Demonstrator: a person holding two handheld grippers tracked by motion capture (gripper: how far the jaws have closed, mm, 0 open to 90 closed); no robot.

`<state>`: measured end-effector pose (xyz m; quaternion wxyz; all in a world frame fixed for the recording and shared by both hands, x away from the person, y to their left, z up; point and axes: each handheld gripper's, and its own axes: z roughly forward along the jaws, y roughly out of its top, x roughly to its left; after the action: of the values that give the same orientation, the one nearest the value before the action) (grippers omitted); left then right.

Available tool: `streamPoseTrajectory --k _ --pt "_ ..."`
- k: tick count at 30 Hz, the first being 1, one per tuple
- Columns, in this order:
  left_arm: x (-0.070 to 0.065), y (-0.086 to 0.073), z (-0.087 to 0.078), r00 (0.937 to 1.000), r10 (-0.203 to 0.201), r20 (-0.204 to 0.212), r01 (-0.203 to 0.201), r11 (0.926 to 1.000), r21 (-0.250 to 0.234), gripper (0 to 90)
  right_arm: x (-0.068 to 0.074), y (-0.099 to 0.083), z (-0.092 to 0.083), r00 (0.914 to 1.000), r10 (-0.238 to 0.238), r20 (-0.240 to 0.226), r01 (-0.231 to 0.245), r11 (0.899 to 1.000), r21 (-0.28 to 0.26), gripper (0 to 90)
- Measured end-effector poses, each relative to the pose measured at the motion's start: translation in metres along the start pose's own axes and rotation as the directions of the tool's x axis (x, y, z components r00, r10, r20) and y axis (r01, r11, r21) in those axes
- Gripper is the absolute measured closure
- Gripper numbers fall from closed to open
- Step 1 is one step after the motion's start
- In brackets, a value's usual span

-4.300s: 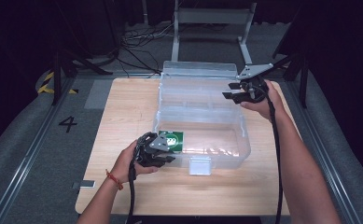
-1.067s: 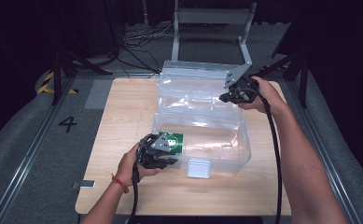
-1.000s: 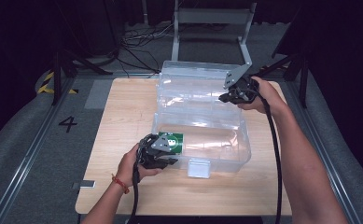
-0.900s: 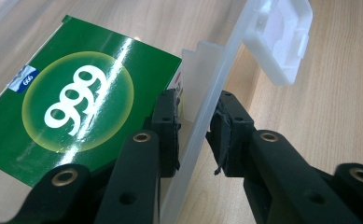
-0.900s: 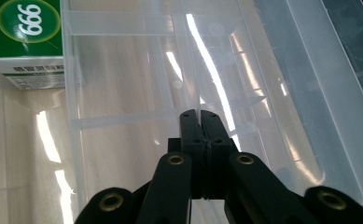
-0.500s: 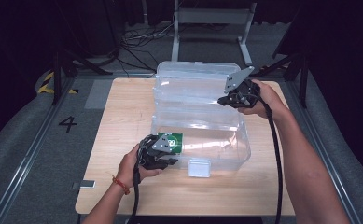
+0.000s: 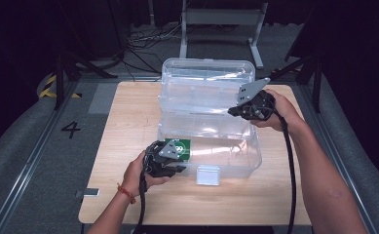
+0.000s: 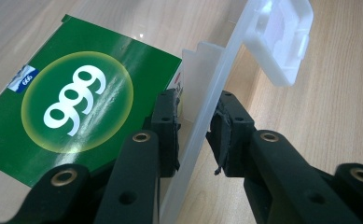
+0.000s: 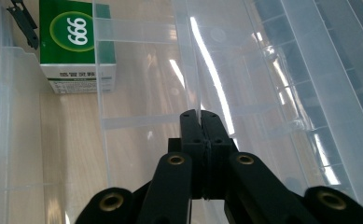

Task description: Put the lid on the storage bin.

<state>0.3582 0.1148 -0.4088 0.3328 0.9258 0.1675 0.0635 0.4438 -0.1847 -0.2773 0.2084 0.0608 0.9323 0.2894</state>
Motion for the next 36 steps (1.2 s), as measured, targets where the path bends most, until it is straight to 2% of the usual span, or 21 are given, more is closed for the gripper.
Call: streamPoseTrajectory --k 22,36 --pt "0.0 0.0 0.0 1.0 0.002 -0.004 -0.002 1.0 -0.003 72.6 0.024 -0.01 -0.007 0.9994 0.009 0.035 -0.007 0.999 -0.04 89.6" --pt "-0.001 -0.001 0.0 0.9999 0.005 -0.011 -0.005 0.9999 -0.012 72.2 0.032 -0.016 -0.009 0.9996 -0.001 0.027 0.003 0.997 -0.072 89.4"
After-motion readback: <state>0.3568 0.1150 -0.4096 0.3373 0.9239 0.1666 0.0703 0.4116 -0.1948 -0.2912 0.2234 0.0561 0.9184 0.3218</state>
